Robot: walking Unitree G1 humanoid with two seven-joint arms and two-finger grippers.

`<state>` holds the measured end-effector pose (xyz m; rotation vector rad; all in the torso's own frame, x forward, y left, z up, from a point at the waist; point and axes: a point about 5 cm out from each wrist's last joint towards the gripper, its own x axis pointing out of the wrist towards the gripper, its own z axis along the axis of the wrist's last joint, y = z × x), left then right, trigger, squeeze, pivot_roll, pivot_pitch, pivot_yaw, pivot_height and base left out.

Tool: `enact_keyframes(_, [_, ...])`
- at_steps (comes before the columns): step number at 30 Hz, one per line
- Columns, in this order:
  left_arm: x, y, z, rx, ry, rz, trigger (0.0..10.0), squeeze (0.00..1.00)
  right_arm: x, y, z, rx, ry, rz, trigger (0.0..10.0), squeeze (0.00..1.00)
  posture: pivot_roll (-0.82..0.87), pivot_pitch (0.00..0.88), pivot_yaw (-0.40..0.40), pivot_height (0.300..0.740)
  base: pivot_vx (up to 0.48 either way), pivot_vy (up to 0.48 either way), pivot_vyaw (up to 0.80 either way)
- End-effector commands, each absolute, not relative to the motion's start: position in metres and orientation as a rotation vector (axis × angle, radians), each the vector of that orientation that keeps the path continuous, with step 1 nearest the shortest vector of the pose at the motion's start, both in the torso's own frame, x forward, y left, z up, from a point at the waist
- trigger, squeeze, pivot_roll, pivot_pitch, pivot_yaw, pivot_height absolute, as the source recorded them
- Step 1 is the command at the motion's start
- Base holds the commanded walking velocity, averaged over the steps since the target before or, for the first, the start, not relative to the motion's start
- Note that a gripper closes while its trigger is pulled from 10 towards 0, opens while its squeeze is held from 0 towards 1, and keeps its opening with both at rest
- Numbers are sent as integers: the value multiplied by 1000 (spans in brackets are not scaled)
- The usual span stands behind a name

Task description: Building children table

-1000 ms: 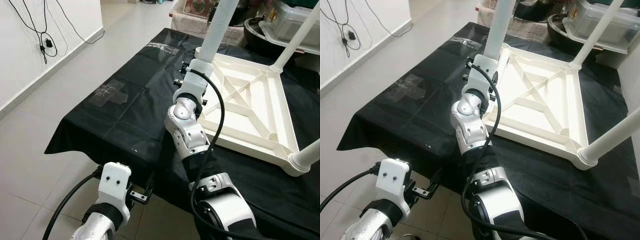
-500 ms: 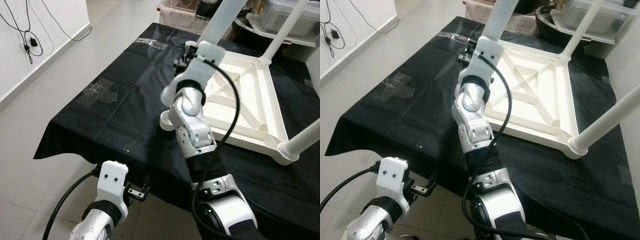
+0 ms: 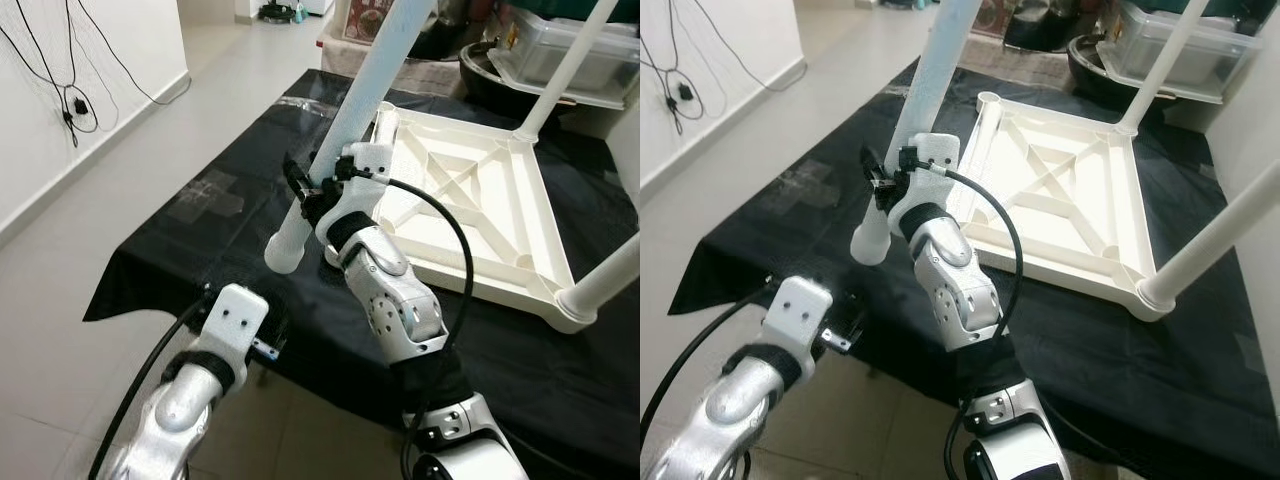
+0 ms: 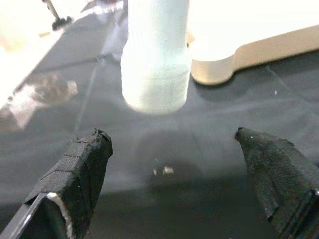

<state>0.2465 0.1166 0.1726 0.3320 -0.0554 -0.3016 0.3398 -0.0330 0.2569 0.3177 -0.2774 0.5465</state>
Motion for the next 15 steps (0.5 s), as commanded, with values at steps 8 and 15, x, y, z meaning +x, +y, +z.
enact_keyframes(8, [257, 113, 167, 367, -59, -322, 10000, 0, 327, -36, 249, 335, -239, 648, 10000, 0, 225, 31, -95, 740, 0, 0, 0])
enact_keyframes(15, [265, 117, 163, 373, -55, -299, 10000, 0, 318, -38, 244, 341, -210, 684, 10000, 0, 218, 31, -94, 740, 0, 0, 0])
